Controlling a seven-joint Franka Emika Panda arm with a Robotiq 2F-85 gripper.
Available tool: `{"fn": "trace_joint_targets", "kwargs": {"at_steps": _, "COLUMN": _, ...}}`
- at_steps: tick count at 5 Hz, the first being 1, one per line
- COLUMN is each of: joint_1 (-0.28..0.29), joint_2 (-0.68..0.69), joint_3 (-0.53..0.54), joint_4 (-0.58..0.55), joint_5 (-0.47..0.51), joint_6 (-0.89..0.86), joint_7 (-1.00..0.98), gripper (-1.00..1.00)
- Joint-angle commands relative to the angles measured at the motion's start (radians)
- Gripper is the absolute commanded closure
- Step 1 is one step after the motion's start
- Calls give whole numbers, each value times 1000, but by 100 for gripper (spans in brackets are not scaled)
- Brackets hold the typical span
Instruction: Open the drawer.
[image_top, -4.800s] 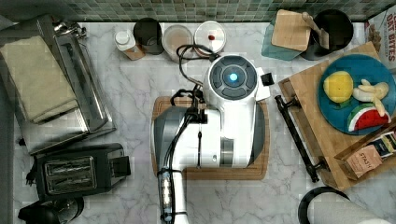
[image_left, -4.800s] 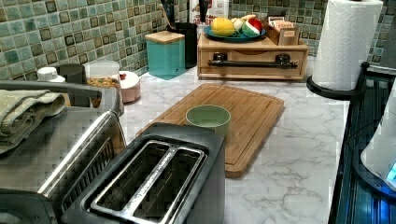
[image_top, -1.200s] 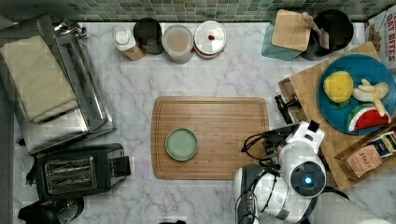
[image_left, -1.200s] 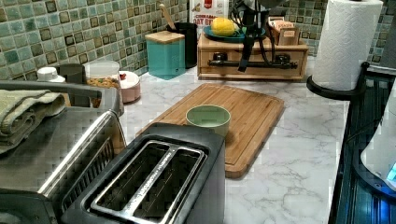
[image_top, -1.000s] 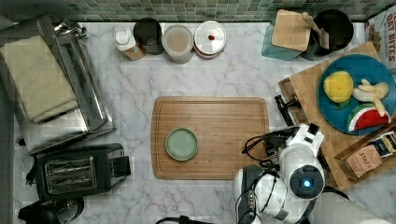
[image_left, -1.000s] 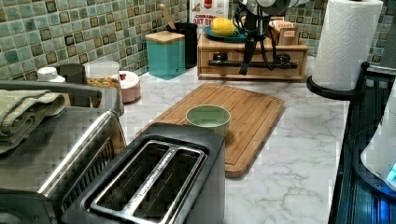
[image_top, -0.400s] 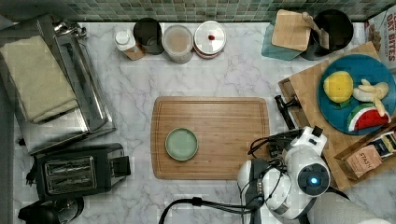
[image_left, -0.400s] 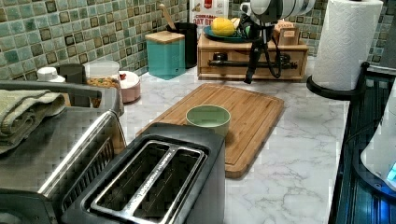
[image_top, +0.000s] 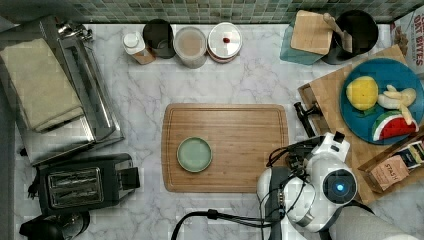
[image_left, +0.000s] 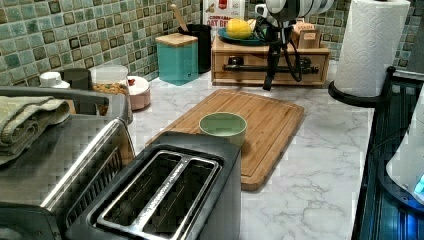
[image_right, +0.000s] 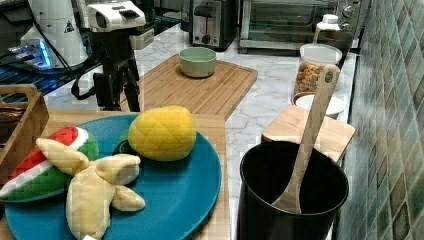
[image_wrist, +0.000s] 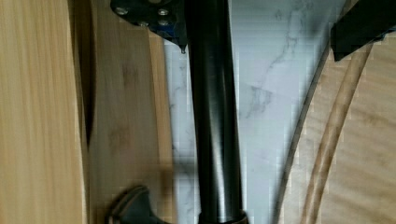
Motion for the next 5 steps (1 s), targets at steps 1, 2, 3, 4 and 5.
{"fn": "trace_joint_targets", "kwargs": {"at_steps": 1, "joint_1": 34, "joint_2": -55, "joint_3": 140, "joint_4": -25, "joint_5": 93, "joint_6": -215, "joint_7": -233, "gripper": -100}}
{"fn": "trace_joint_targets", "kwargs": {"at_steps": 2, "joint_1": 95, "joint_2": -127, "joint_3": 192, "joint_4": -125, "joint_5": 96, "joint_6": -193, "joint_7": -122, "gripper": -100}}
{"fn": "trace_joint_targets", "kwargs": {"at_steps": 3, "joint_1": 148, "joint_2": -171, "joint_3": 246, "joint_4": -194, "joint_5": 145, "joint_6": -181, "joint_7": -45, "gripper": -100}}
{"fn": "trace_joint_targets", "kwargs": {"at_steps": 4, "joint_1": 204, "joint_2": -211, "joint_3": 273, "joint_4": -225, "joint_5": 188, "joint_6": -220, "joint_7": 33, "gripper": -100}}
{"fn": "trace_joint_targets", "kwargs": {"at_steps": 5, "joint_1": 293, "joint_2": -252, "joint_3": 251, "joint_4": -268, "joint_5": 177, "joint_6": -227, "joint_7": 150, "gripper": -100}}
